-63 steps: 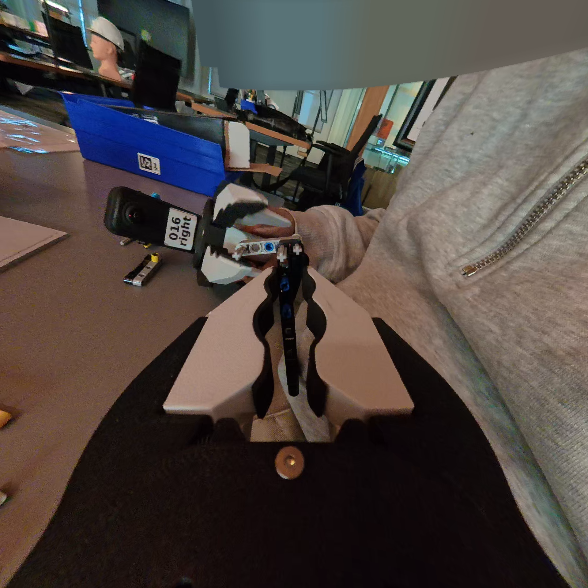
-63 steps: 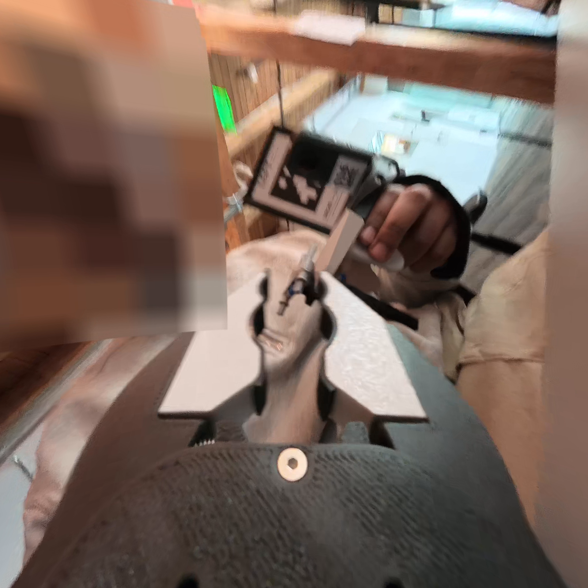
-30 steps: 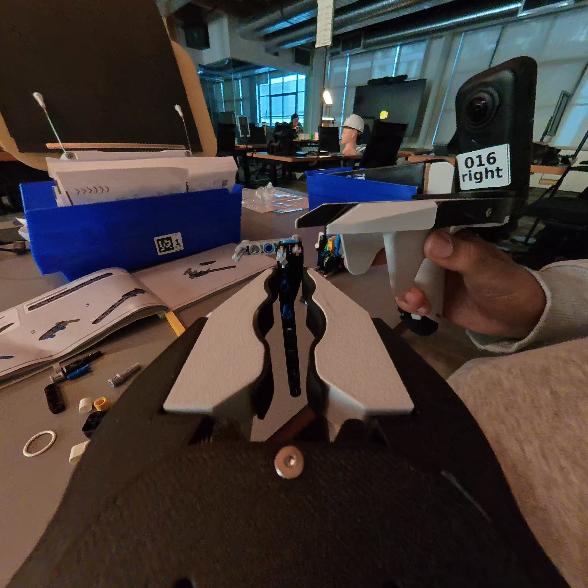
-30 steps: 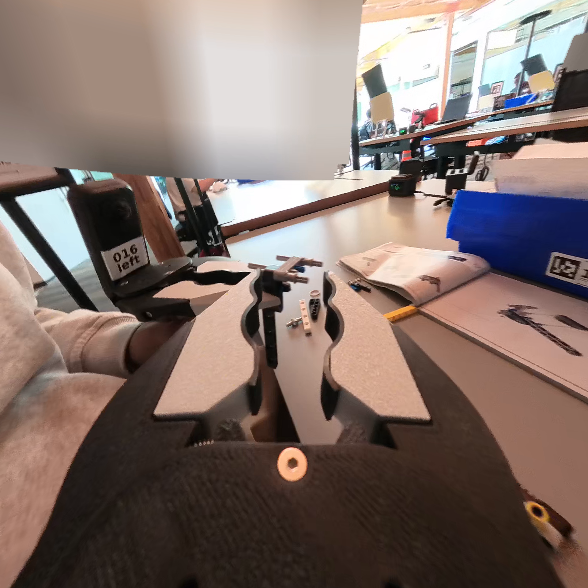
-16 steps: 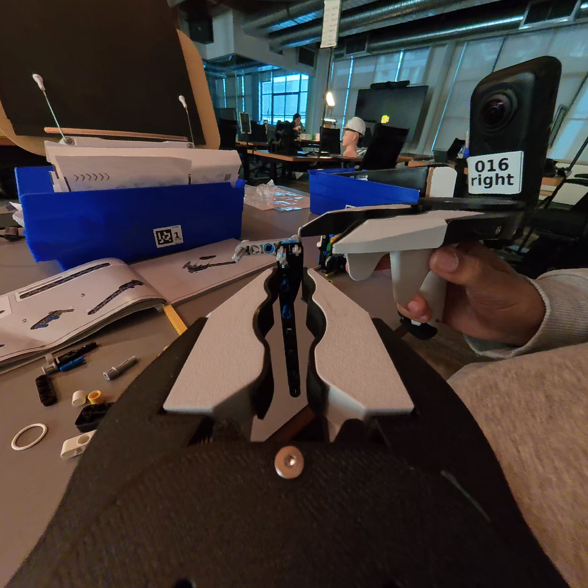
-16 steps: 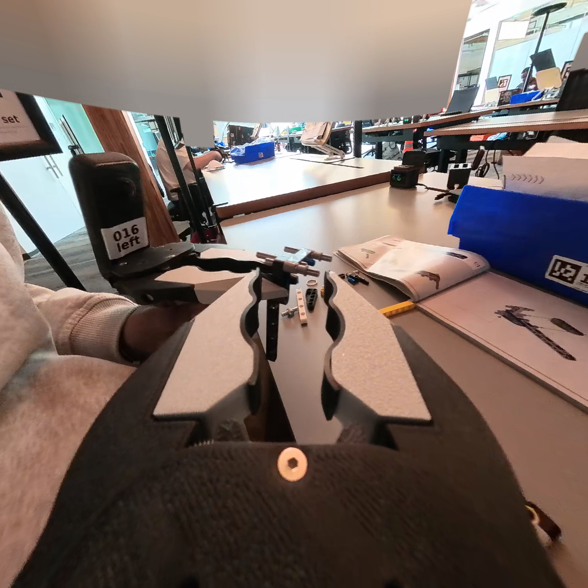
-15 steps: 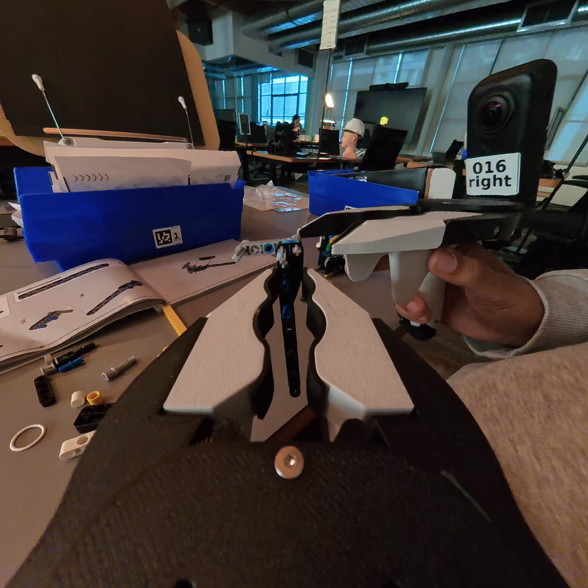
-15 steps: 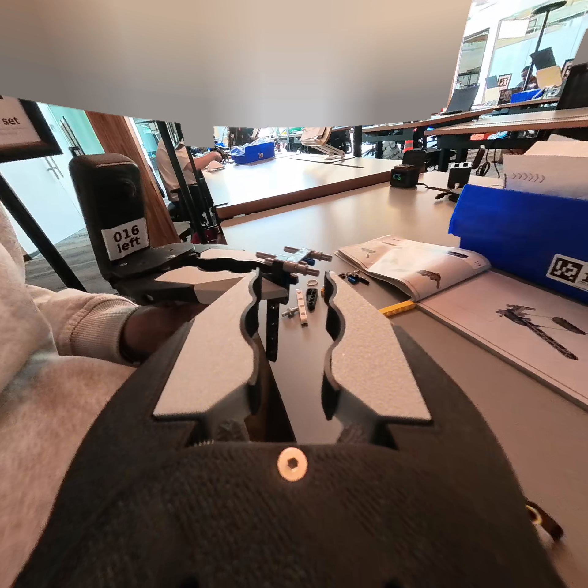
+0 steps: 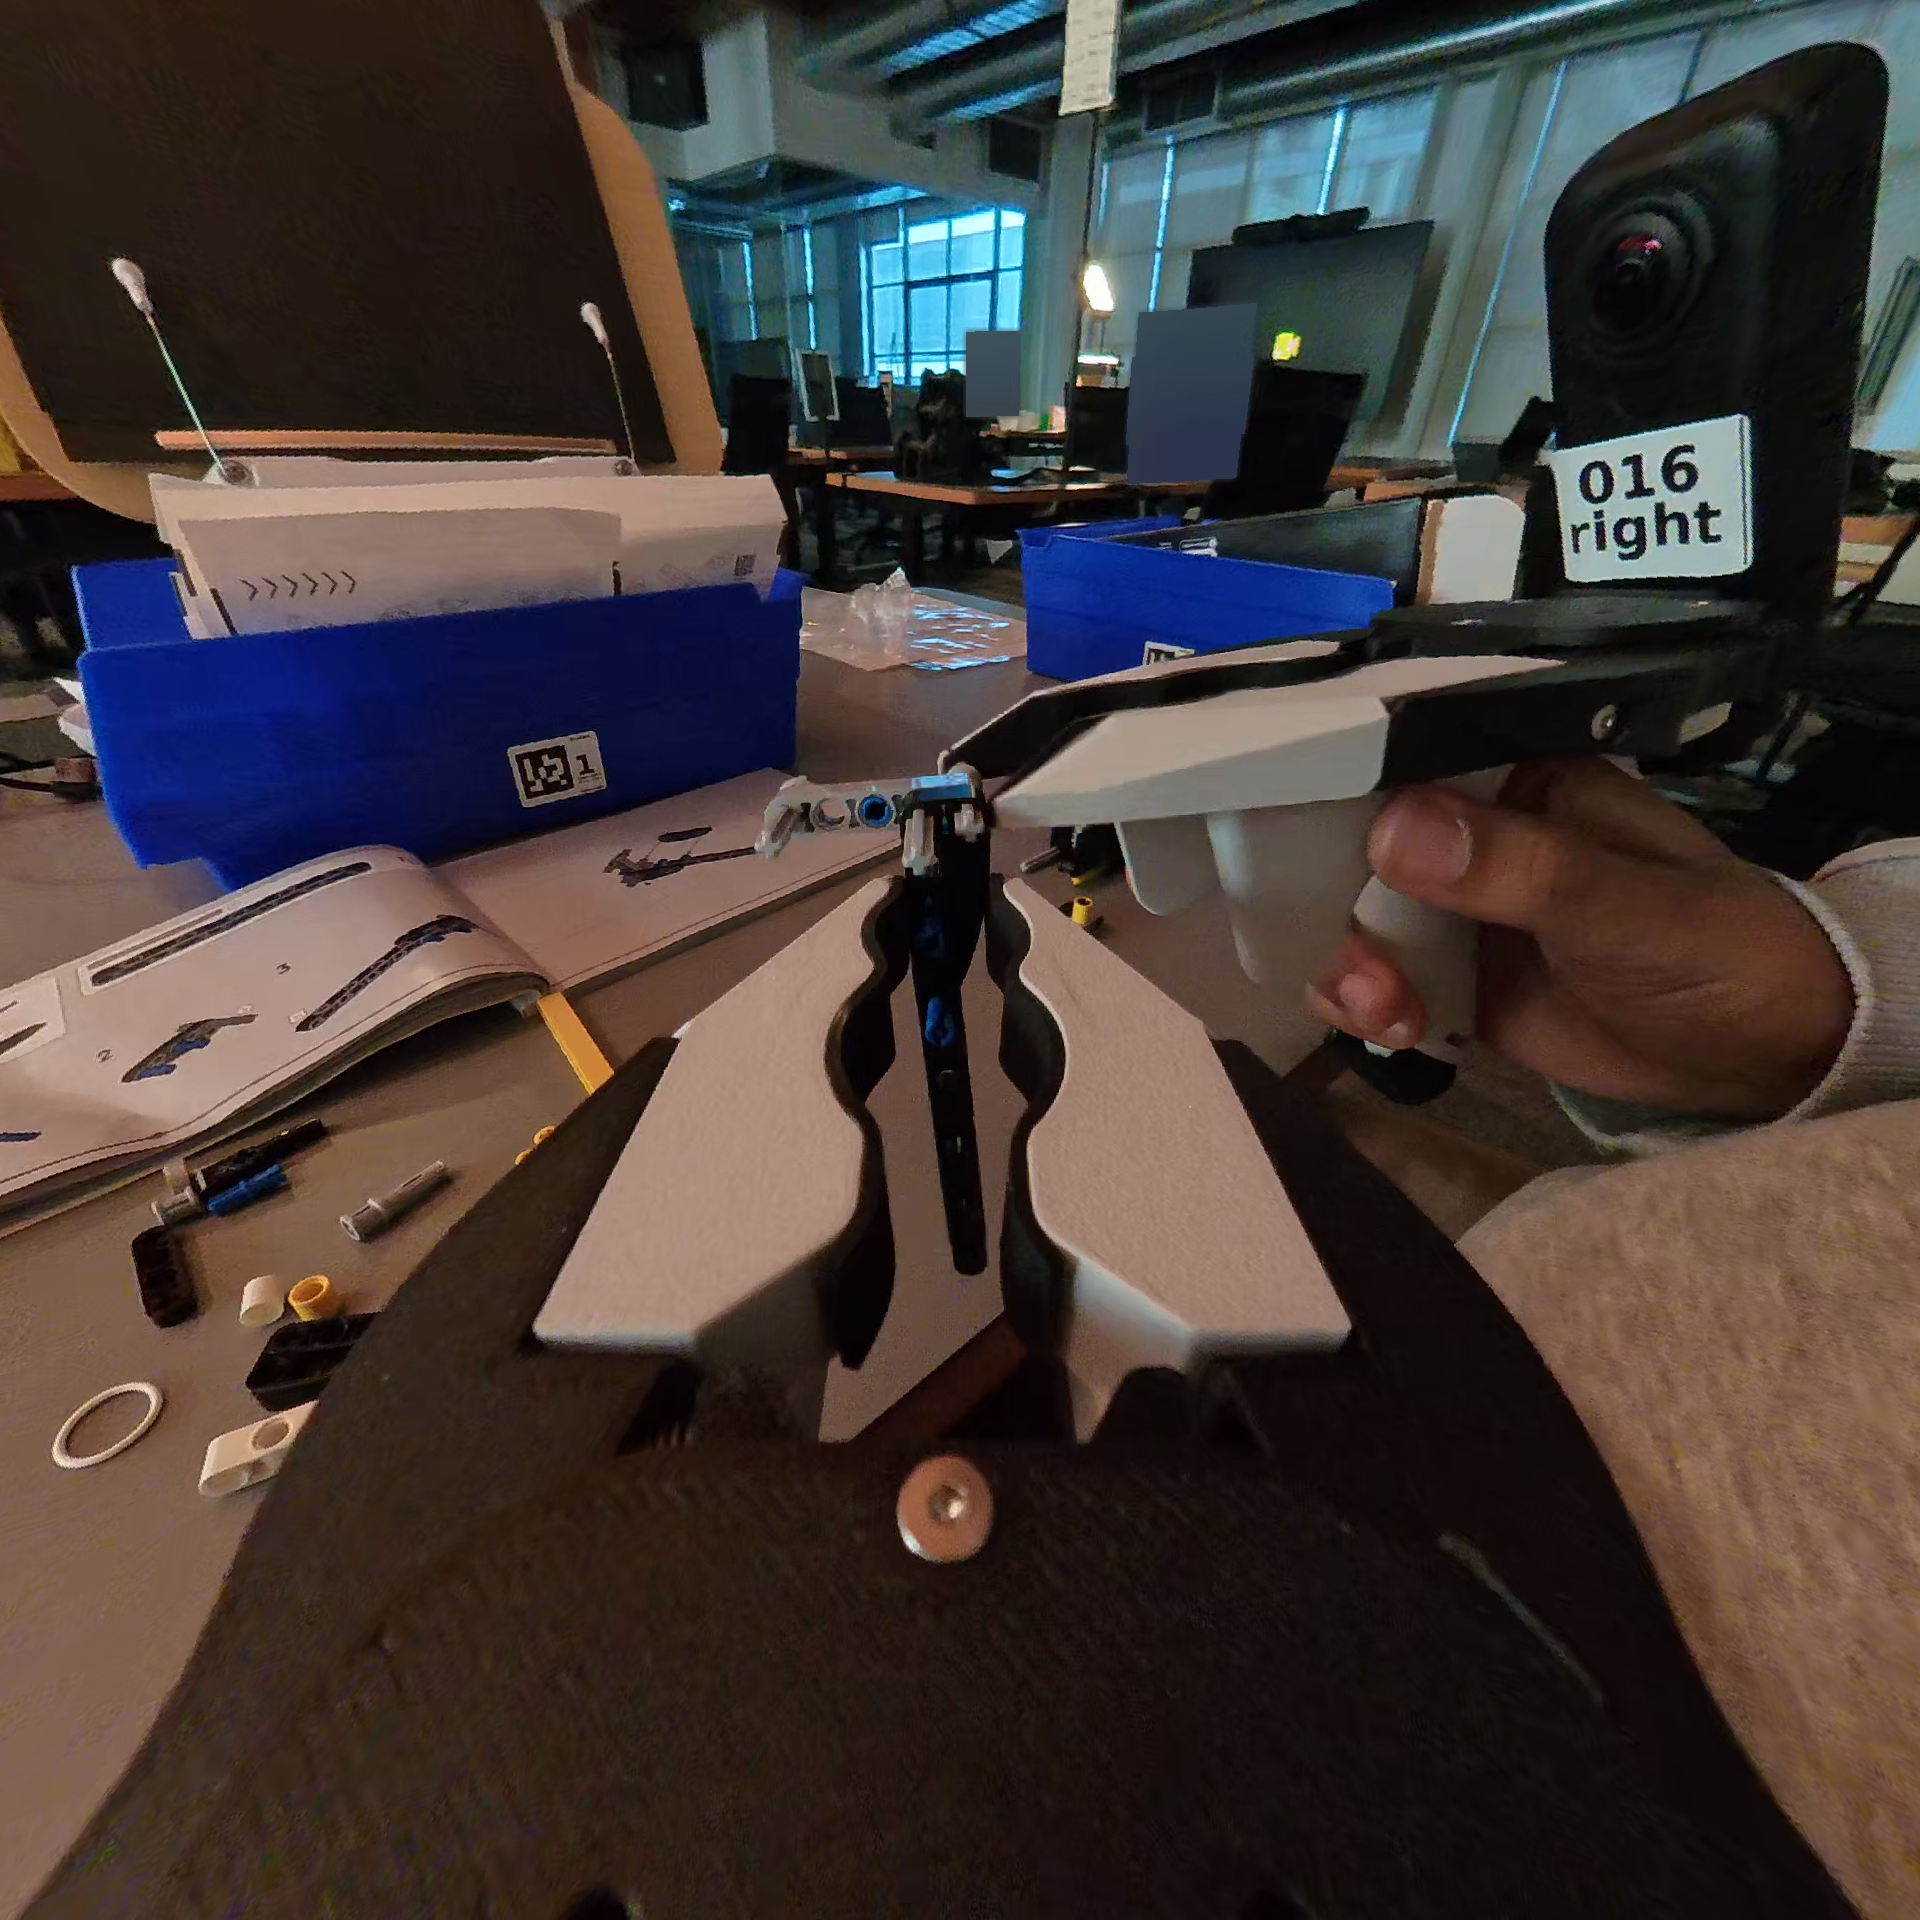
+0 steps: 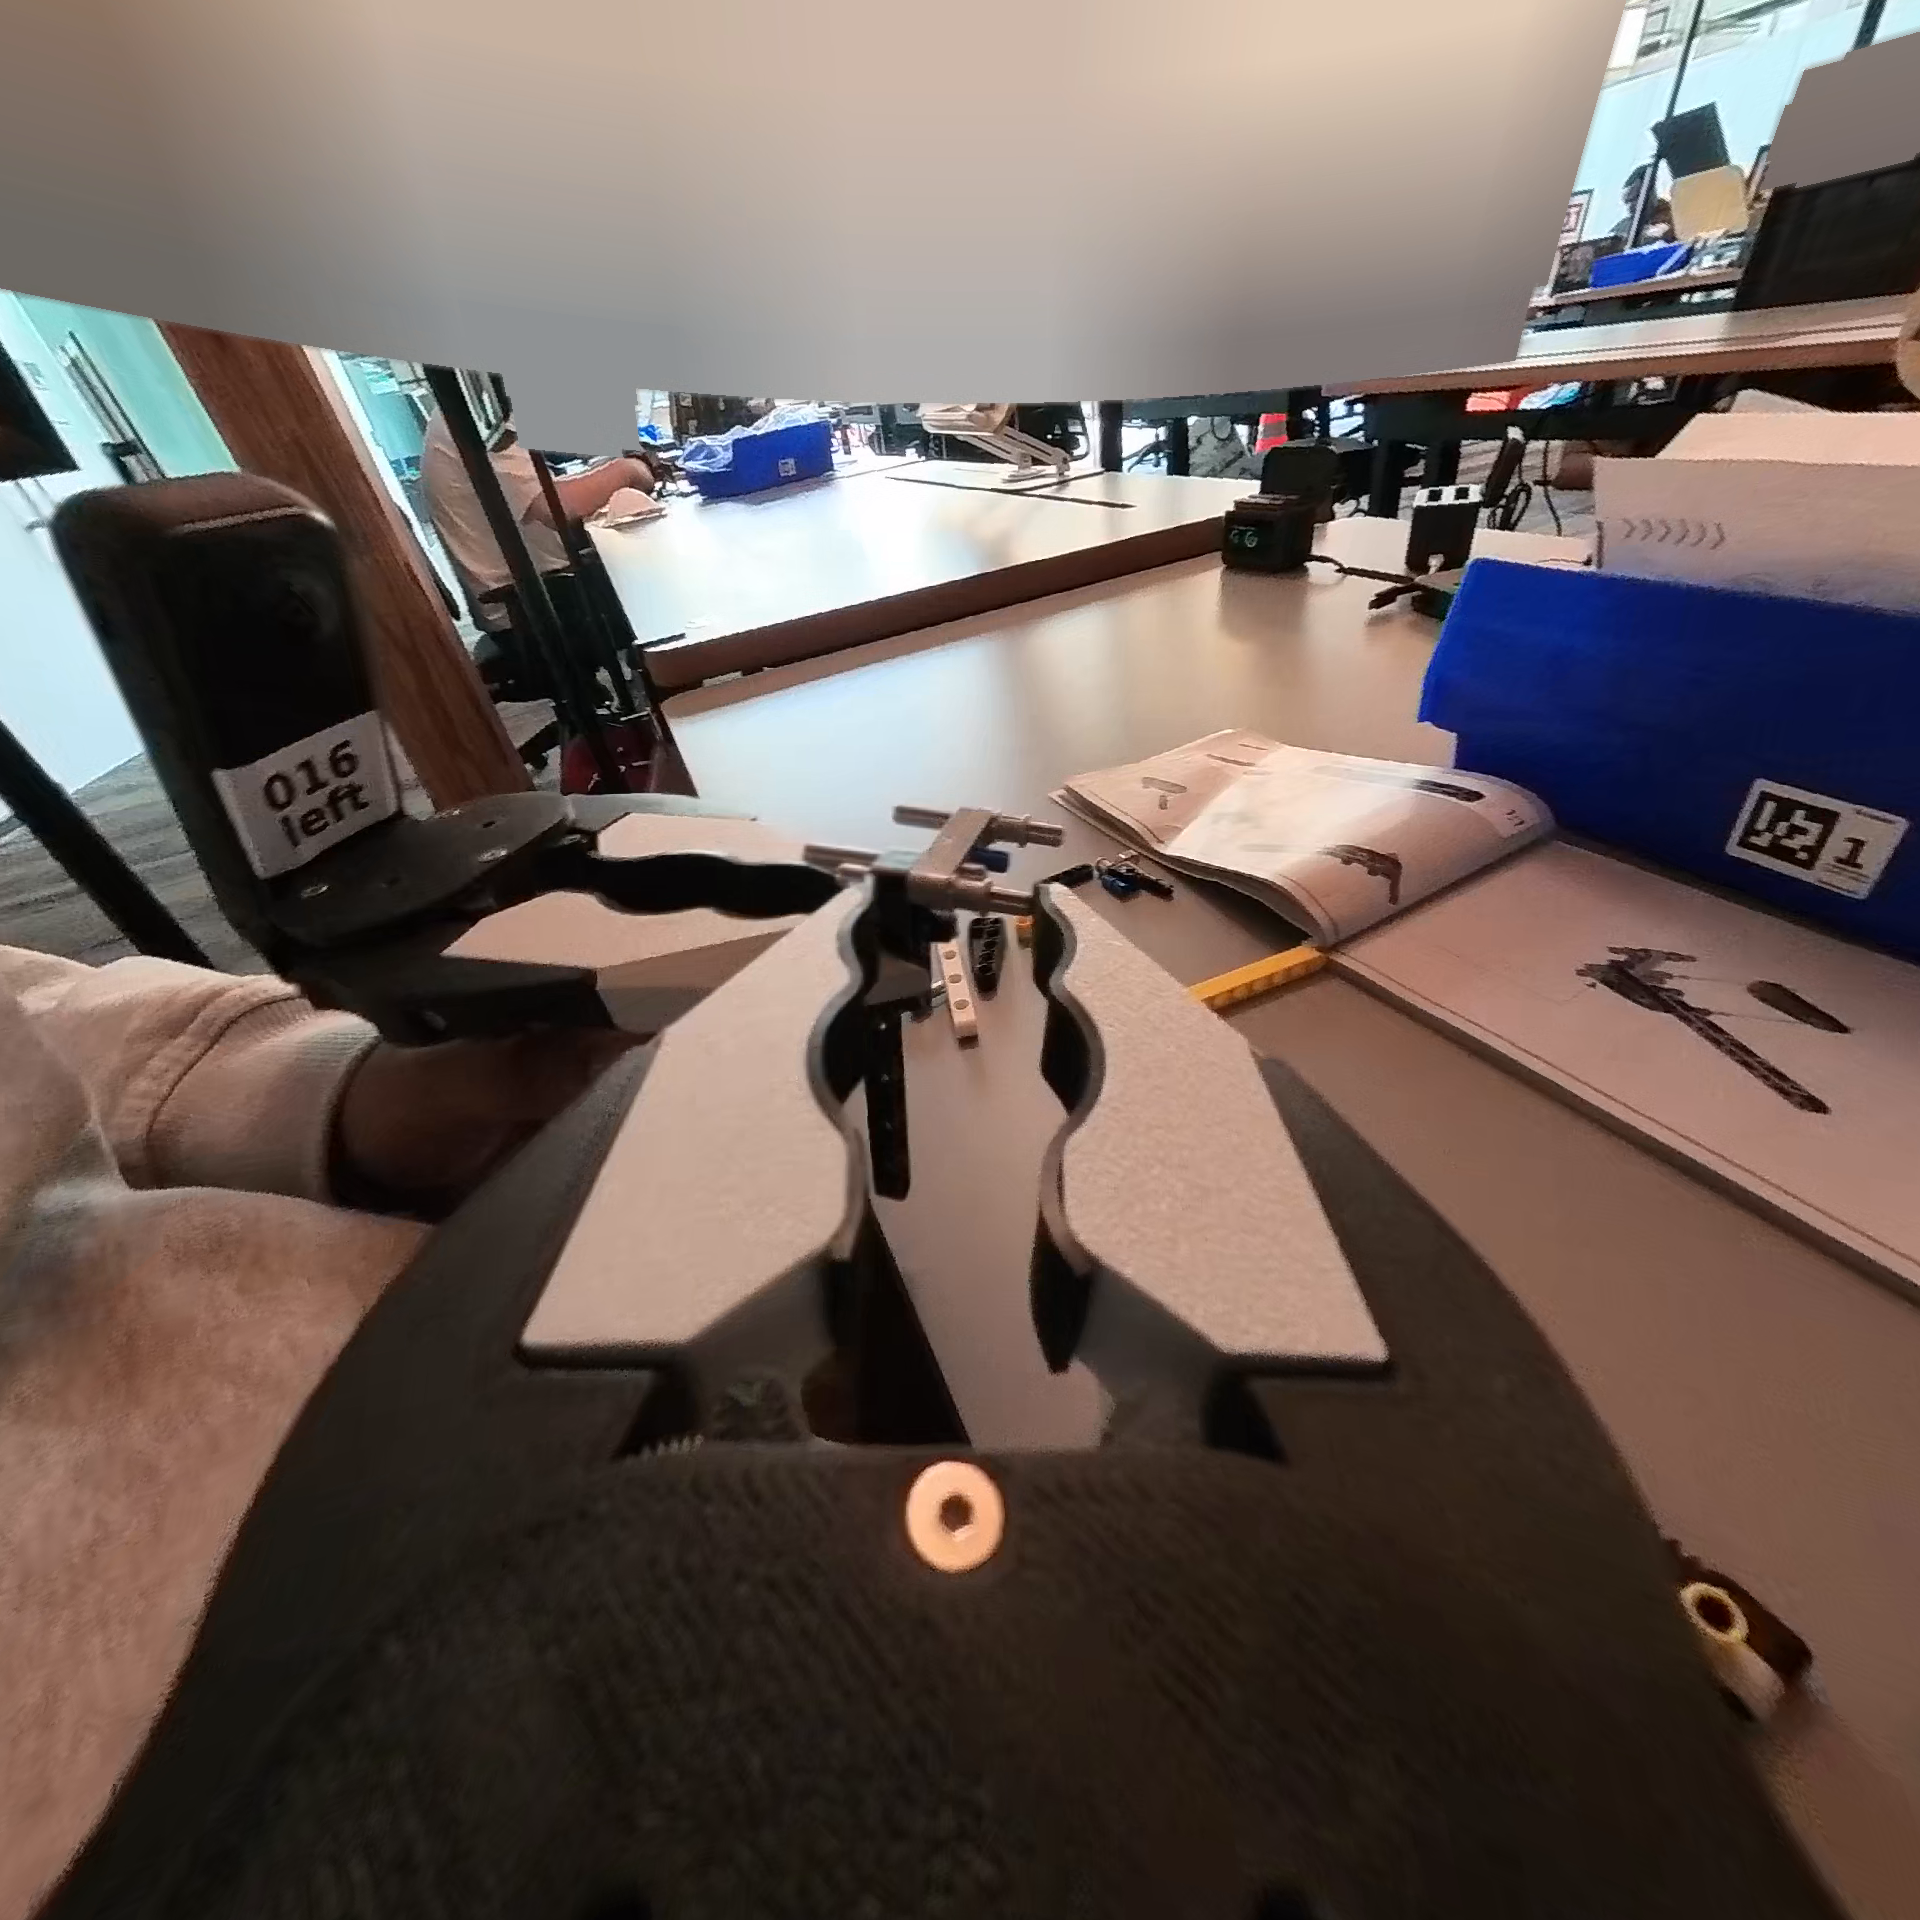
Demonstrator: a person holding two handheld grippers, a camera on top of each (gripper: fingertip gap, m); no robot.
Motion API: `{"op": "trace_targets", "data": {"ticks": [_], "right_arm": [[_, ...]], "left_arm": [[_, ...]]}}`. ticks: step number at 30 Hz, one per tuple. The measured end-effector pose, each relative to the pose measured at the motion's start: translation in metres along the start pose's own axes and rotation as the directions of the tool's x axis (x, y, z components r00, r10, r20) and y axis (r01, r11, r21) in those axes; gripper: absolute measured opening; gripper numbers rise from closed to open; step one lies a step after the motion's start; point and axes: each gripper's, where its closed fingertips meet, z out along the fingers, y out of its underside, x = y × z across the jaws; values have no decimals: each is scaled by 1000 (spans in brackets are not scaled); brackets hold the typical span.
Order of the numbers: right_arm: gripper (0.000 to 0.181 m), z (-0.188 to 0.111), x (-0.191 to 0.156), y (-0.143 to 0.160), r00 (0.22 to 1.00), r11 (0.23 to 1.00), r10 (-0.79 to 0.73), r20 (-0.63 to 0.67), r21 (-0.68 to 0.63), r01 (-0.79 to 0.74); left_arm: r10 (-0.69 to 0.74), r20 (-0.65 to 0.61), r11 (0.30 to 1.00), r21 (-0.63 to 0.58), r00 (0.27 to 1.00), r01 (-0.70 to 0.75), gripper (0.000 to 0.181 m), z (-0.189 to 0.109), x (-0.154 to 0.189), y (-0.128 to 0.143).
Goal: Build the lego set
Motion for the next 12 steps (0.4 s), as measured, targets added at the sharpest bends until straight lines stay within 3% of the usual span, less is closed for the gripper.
{"op": "trace_targets", "data": {"ticks": [12], "right_arm": [[34,3,0,4,1000,1000,-23,-11,-20,23]], "left_arm": [[30,36,999,-14,999,-29,10,2,-2,2]]}}
